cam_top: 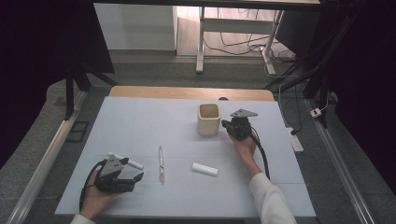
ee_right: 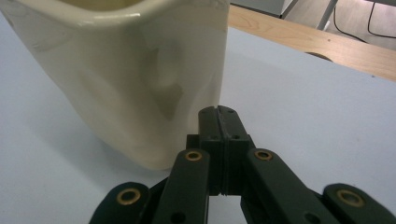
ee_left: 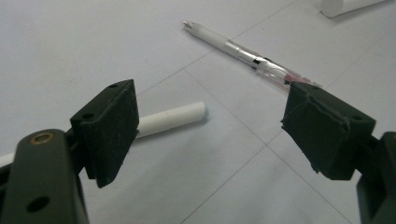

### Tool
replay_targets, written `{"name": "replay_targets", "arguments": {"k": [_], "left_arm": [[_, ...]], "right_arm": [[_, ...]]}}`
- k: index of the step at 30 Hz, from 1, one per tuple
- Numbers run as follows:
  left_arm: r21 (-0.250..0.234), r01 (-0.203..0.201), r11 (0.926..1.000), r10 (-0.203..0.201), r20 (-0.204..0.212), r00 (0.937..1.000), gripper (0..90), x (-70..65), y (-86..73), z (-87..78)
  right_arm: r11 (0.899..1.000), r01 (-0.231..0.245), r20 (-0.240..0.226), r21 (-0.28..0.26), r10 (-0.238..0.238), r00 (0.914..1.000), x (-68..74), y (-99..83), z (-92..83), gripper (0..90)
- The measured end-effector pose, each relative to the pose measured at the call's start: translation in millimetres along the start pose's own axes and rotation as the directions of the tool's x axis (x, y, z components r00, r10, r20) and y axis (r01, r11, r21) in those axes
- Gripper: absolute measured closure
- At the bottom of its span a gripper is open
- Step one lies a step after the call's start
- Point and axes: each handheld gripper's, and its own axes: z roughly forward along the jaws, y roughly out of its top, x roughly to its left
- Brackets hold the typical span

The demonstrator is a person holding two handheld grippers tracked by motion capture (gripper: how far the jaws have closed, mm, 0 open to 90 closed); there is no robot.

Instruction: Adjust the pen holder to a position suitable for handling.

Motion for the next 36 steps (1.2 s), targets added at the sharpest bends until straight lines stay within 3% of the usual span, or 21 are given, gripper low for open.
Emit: {"name": "replay_targets", "arguments": {"k": [13,34,36], "left_arm": [[0.003,-0.002,1.0,0.002,-0.003,1.0,18.7,0.1,-0.8,0.2],[0.007,0.001,1.0,-0.001,-0.008,1.0,18.7,0.0,-1.3,1.6],[0.004,0.002,1.0,-0.002,-0.008,1.0,18.8,0.2,-1.3,1.5]], "right_arm": [[0.999,0.035,0.003,0.028,-0.035,0.9994,4.9,-0.5,11.2,89.1],[0.998,-0.005,-0.013,0.056,0.005,0.9999,2.3,-0.6,16.4,89.3],[0.998,0.001,-0.04,0.066,0.001,0.9992,4.4,0.5,16.8,89.3]]}}
